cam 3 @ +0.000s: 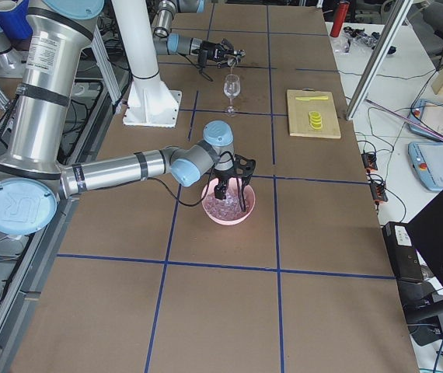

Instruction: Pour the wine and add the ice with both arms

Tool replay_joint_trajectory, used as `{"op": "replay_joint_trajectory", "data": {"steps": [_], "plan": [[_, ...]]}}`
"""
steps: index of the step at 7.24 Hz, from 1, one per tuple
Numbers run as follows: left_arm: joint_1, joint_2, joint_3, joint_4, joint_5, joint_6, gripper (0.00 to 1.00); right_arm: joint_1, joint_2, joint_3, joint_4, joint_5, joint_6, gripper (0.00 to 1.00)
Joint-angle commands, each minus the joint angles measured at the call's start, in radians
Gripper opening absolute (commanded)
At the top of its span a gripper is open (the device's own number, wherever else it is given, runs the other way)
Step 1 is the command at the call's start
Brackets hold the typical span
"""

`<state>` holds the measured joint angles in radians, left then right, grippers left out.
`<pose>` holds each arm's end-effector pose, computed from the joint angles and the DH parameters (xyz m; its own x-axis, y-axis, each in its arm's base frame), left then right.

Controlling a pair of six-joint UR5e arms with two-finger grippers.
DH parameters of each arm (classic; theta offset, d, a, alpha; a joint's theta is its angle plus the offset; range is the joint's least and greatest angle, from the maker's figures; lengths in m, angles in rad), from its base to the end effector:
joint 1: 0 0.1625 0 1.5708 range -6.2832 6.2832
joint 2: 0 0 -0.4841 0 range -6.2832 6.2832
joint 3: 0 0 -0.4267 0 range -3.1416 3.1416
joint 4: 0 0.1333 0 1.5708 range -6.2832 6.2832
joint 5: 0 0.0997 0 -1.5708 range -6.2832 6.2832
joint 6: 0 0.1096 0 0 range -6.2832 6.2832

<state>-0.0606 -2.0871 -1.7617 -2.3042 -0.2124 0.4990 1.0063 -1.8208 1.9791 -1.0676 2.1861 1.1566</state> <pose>0.5835 -0.2763 0.2104 0.7987 0.1370 0.5859 -0.5829 -0.0657 0.8099 -0.1737 -0.4052 0.5737 0.5878 0.3139 0.7457 -0.2880 0.9425 -0.1697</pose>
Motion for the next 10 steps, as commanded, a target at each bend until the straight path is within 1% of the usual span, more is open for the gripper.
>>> {"op": "replay_joint_trajectory", "data": {"steps": [1, 3, 7, 8, 10], "plan": [[-0.001, -0.007, 0.001, -0.001, 0.01, 0.085, 0.0, 0.0, 0.0, 0.0, 0.0, 0.001, 0.0, 1.0], [-0.001, -0.008, 0.001, 0.0, 0.011, 0.16, 0.0, 0.0, 0.002, 0.0, 0.002, 0.001, 0.0, 1.0], [-0.002, -0.01, -0.001, -0.013, 0.016, 0.167, 0.0, 0.0, 0.002, 0.003, 0.002, 0.001, 0.0, 1.0], [-0.002, -0.01, -0.004, -0.038, 0.016, 0.158, 0.0, 0.0, 0.005, 0.003, 0.002, 0.001, 0.0, 1.0], [-0.007, -0.007, 0.001, -0.174, 0.015, 0.156, 0.0, 0.0, 0.008, 0.004, 0.002, 0.001, 0.0, 1.0]]}}
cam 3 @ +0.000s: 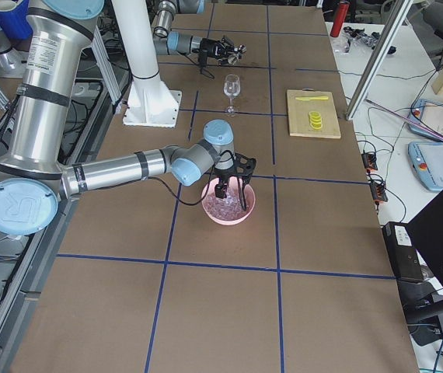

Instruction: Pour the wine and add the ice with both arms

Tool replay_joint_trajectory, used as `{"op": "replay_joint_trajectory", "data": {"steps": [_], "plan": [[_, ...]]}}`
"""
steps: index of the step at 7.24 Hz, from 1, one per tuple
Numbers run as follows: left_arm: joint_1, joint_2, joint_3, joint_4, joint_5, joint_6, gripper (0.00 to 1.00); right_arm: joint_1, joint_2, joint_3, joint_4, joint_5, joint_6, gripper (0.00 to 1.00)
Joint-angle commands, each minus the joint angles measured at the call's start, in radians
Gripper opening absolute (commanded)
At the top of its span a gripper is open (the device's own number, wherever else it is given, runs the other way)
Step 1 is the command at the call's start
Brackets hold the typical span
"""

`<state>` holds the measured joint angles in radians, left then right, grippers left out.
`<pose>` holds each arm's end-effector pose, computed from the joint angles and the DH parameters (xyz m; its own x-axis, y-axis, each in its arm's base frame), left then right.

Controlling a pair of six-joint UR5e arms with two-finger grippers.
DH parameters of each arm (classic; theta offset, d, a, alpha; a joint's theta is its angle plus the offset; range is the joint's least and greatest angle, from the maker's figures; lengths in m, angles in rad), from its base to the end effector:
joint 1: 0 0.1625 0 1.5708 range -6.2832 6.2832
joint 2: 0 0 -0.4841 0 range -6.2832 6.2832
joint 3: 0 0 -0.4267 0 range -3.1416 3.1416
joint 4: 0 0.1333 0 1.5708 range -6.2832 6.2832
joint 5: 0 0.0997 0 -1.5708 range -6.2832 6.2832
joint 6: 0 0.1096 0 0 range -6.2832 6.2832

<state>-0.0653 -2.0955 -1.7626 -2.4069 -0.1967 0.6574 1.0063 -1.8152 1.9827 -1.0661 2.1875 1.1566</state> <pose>0.5706 -0.2786 0.2019 0.7735 0.1044 0.6251 -0.6201 -0.0791 0.7806 -0.1749 -0.4068 0.5690 0.5831 0.3071 0.7522 -0.2861 0.9441 -0.1637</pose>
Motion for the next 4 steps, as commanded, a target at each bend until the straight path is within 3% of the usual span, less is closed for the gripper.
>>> {"op": "replay_joint_trajectory", "data": {"steps": [1, 4], "plan": [[-0.005, 0.008, 0.003, -0.122, -0.001, -0.075, 0.0, 0.0, 0.002, 0.002, 0.0, 0.0, 0.0, 1.0], [-0.014, 0.006, 0.003, -0.127, -0.056, -0.313, 0.0, 0.0, 0.004, 0.004, 0.0, 0.0, 0.0, 1.0]]}}
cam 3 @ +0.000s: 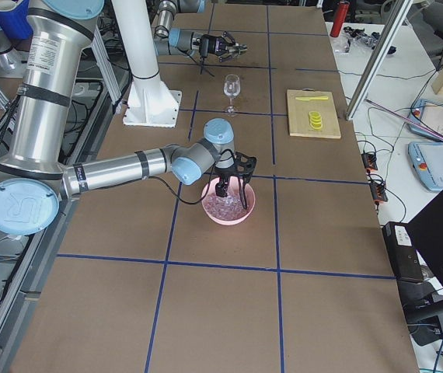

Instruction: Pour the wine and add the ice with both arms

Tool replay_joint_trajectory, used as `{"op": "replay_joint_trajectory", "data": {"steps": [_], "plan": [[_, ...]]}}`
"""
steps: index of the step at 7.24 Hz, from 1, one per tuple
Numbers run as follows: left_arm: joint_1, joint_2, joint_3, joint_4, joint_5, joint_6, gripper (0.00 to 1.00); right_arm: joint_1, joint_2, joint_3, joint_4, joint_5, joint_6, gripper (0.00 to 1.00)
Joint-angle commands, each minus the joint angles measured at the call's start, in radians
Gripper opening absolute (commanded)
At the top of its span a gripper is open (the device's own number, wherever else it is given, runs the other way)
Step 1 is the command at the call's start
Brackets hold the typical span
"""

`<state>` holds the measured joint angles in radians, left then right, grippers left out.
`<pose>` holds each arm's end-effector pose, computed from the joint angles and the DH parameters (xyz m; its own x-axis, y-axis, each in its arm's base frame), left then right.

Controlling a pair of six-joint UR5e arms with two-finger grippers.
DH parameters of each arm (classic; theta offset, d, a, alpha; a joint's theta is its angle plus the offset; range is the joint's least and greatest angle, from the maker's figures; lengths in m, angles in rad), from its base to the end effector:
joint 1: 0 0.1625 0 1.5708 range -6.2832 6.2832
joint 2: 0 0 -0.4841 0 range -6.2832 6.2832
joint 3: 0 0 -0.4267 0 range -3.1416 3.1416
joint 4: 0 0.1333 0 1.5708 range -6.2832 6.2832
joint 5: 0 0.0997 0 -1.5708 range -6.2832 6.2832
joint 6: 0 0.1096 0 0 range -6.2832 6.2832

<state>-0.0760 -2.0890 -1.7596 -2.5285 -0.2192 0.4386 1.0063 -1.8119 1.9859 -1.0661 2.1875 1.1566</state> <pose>0.5587 -0.2835 0.2044 0.9319 0.1265 0.3399 -0.3338 -0.0672 0.9402 -0.1755 -0.4078 0.5657 0.5804 0.3029 0.7559 -0.2855 0.9450 -0.1595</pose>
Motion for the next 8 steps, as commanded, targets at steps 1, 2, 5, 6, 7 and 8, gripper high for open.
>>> {"op": "replay_joint_trajectory", "data": {"steps": [1, 2, 5, 6, 7, 8], "plan": [[-0.01, 0.001, 0.0, -0.006, -0.069, -0.245, 0.0, 0.0, 0.0, 0.001, 0.0, 0.0, 0.0, 1.0], [-0.018, 0.006, 0.0, -0.006, -0.095, -0.355, 0.0, 0.0, 0.0, 0.001, 0.0, 0.0, 0.0, 1.0], [-0.039, 0.044, -0.001, -0.012, -0.182, -0.689, 0.0, 0.0, 0.0, 0.001, -0.002, -0.008, 0.0, 1.0], [-0.071, 0.044, -0.018, -0.012, -0.256, -0.777, 0.0, -0.011, -0.004, -0.001, -0.003, -0.032, 0.0, 1.0], [-0.106, 0.059, -0.027, -0.012, -0.312, -0.817, 0.0, -0.038, -0.009, -0.001, -0.003, -0.084, 0.0, 1.0], [-0.131, 0.113, -0.072, -0.012, -0.363, -0.86, 0.0, -0.061, -0.01, -0.007, -0.003, -0.118, 0.0, 1.0]]}}
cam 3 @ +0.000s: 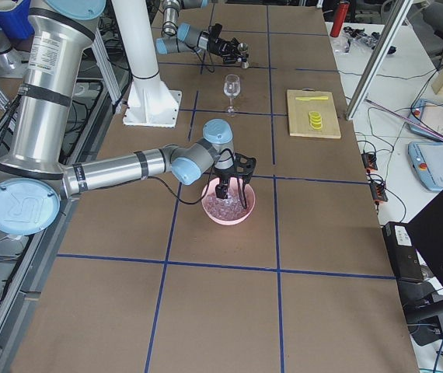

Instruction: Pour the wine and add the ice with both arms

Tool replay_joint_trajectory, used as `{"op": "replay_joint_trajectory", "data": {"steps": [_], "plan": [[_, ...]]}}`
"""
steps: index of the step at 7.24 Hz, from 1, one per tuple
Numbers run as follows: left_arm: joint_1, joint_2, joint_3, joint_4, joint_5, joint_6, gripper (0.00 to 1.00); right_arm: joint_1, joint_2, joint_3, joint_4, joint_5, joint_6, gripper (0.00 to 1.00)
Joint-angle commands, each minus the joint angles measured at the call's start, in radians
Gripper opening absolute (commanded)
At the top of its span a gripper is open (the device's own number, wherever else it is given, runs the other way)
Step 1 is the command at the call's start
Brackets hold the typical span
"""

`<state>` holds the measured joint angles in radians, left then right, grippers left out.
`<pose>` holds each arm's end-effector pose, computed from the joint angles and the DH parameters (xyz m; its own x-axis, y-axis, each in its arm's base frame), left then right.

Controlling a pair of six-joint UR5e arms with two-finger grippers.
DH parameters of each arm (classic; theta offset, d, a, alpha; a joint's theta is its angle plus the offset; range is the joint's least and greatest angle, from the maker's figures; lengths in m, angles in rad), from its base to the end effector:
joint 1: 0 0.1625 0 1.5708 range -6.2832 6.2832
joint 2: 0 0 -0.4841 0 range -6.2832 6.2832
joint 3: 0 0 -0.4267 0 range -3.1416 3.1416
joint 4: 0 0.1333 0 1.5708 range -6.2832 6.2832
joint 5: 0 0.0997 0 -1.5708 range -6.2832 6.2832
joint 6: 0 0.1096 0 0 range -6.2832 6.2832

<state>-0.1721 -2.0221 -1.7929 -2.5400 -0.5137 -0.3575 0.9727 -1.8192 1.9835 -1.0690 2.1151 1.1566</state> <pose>0.5433 -0.3266 0.2287 0.8558 0.3185 -0.4076 0.3952 0.1058 0.9125 -0.1835 -0.4053 0.5741 0.6173 0.2945 0.7295 -0.3041 0.9445 -0.1240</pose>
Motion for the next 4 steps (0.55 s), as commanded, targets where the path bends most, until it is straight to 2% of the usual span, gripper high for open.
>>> {"op": "replay_joint_trajectory", "data": {"steps": [1, 3, 4], "plan": [[-0.049, 0.093, -0.075, -0.002, -0.089, -0.11, 0.0, -0.038, -0.009, -0.008, 0.001, -0.062, 0.002, 1.0], [-0.059, 0.159, -0.094, -0.011, -0.089, -0.124, 0.0, -0.048, -0.011, -0.028, 0.001, -0.087, 0.008, 1.0], [-0.06, 0.204, -0.094, -0.073, -0.092, -0.202, 0.0, -0.054, -0.011, -0.037, 0.001, -0.086, 0.009, 1.0]]}}
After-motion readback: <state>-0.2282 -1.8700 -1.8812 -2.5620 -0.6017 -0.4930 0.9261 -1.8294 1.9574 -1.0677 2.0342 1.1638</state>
